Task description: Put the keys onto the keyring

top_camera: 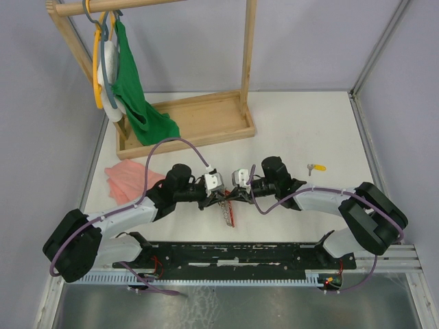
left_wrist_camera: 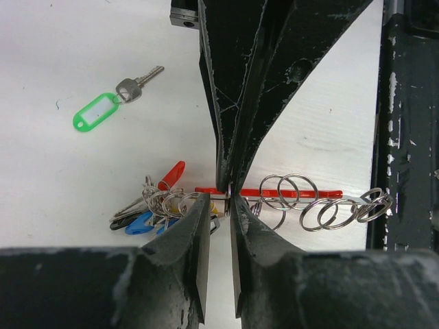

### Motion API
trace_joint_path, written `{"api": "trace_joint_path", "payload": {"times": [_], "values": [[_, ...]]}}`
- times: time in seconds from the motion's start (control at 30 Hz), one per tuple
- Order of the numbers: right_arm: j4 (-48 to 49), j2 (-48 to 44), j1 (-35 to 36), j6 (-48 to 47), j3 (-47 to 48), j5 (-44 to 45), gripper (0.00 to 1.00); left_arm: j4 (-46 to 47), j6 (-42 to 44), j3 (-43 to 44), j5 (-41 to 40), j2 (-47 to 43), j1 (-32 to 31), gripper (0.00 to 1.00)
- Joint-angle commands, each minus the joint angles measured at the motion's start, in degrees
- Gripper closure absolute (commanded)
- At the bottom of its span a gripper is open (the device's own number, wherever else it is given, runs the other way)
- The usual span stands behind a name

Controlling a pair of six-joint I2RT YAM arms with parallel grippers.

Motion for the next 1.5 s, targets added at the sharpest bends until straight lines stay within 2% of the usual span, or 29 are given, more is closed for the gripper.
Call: {"api": "trace_joint_path", "payload": {"times": [0.0, 0.27, 0.37, 0.6, 0.73, 0.77, 0.8, 0.83, 0.93, 1.0, 1.17, 1.3, 1.47], "values": [[6.7, -1.6, -0.4, 2.0, -0.3, -2.2, 0.99, 5.5, 0.1, -0.9, -1.1, 0.2, -0.3, 0.74], [9.0, -2.0, -0.9, 3.5, -1.1, -2.9, 0.99, 7.7, -0.2, -2.2, -1.0, 0.4, -0.3, 0.71], [9.5, -1.8, -0.8, 4.0, -1.2, -3.3, 0.99, 8.3, -0.1, -2.5, -0.9, 0.6, -0.3, 0.76], [9.4, -1.5, -0.9, 4.2, -1.0, -3.5, 0.99, 9.8, 0.2, -2.5, 0.8, 1.3, -0.2, 0.97], [8.4, -1.5, -0.9, 6.0, -0.5, -1.5, 0.98, 9.9, 0.4, -3.0, -0.2, 0.4, -0.2, 0.97], [8.4, -1.6, -0.8, 7.6, -0.2, -0.5, 0.94, 9.9, 0.4, -3.3, -0.9, 0.0, -0.2, 0.97], [8.5, -1.6, -0.8, 9.2, 0.0, 0.7, 0.83, 9.9, 0.5, -3.5, -1.5, -0.5, -0.2, 0.97], [8.7, -1.7, -0.8, 11.3, 0.2, 1.9, 0.76, 9.9, 0.6, -3.7, -2.1, -0.8, -0.2, 0.97], [7.7, -3.0, -0.9, 18.3, 0.9, 6.9, 0.61, 10.4, 0.2, -4.6, -4.4, -2.0, -0.2, 0.97], [3.5, -4.2, -0.9, 21.9, 2.4, 10.9, 0.54, 11.0, -0.6, -5.0, -5.7, -2.3, -0.2, 0.97], [-16.7, -4.8, -2.2, 30.3, 10.7, 16.8, 0.5, 11.5, -1.9, -5.1, -7.8, -2.3, -0.1, 0.97], [-28.4, -3.6, -5.4, 35.3, 15.5, 18.7, 0.41, 11.9, -2.8, -5.2, -8.4, -1.5, 0.0, 0.97], [-38.0, -2.3, -7.2, 34.6, 18.6, 27.8, 0.47, 11.8, -2.9, -5.4, -8.2, -1.6, 0.0, 0.97]]}}
